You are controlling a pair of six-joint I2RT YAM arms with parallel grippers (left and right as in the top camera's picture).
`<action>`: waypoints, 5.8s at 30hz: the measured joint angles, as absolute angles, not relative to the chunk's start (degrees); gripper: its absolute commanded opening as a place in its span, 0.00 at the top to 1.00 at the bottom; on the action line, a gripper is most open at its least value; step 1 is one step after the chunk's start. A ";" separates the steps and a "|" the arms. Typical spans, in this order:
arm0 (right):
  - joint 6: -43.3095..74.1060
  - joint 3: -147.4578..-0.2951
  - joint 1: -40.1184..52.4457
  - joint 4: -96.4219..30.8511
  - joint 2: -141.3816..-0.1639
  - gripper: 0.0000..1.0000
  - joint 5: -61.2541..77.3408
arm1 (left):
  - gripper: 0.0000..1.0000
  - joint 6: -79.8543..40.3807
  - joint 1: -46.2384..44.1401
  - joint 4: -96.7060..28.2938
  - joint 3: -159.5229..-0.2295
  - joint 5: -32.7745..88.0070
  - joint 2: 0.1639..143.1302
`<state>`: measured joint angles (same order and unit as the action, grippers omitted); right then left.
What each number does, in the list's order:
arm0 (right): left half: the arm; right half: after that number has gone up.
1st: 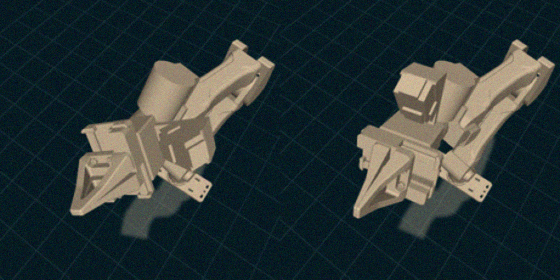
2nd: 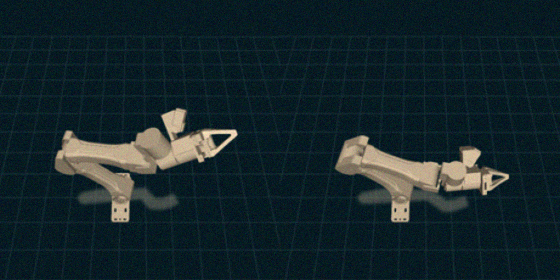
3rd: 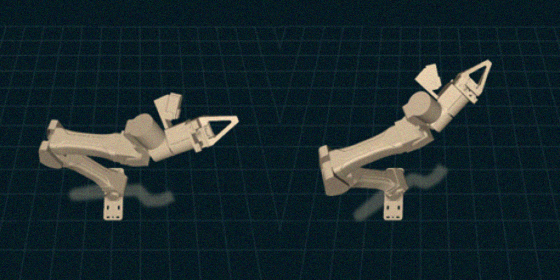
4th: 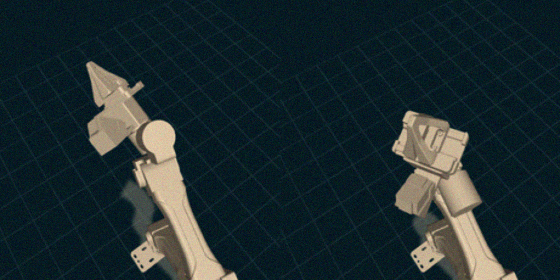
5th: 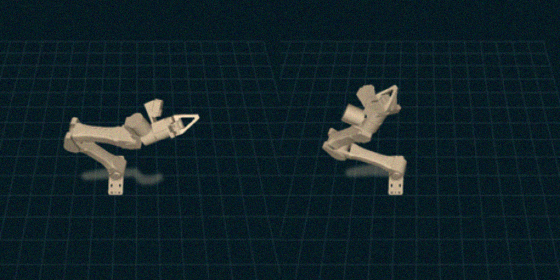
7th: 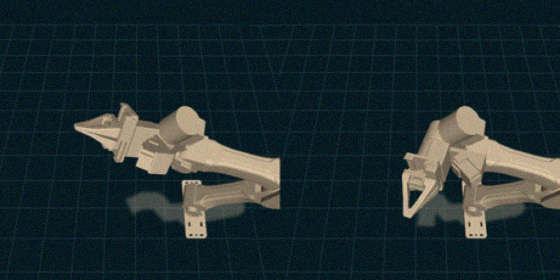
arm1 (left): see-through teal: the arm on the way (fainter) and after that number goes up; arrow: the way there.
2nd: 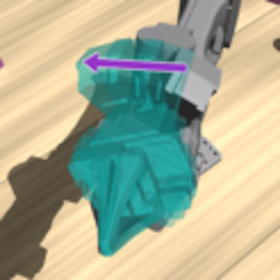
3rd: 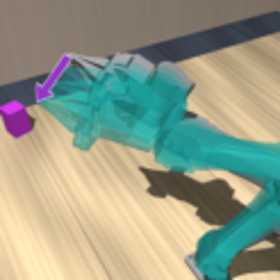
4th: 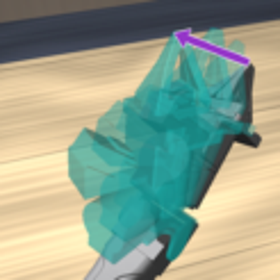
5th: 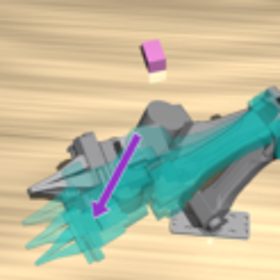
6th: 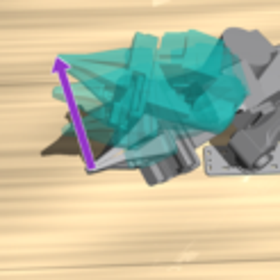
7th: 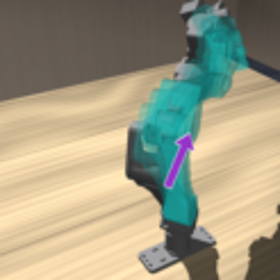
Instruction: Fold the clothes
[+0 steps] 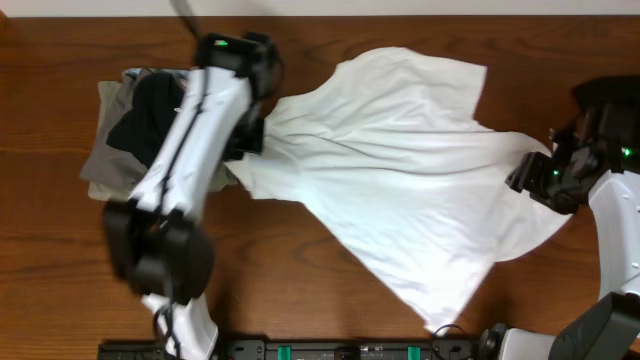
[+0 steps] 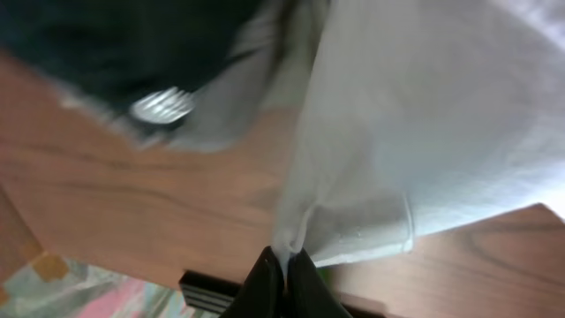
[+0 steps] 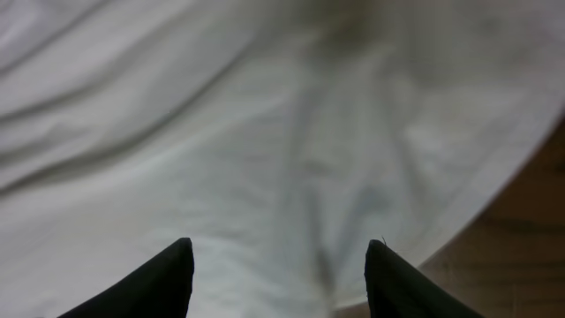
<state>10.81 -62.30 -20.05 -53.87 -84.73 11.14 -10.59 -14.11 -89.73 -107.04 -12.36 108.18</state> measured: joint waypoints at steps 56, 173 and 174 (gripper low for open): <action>13.63 -59.57 -36.97 -20.36 -88.75 0.72 -6.07 | 0.72 -10.94 -9.58 -87.96 -107.07 -13.30 100.18; 14.66 -69.21 -26.46 -37.74 -100.16 0.93 4.29 | 0.40 -3.20 -10.68 -58.41 -108.05 5.65 114.65; 14.50 -69.73 -26.52 -37.06 -98.72 0.75 3.27 | 0.40 -3.20 -10.68 -58.41 -108.05 5.65 114.65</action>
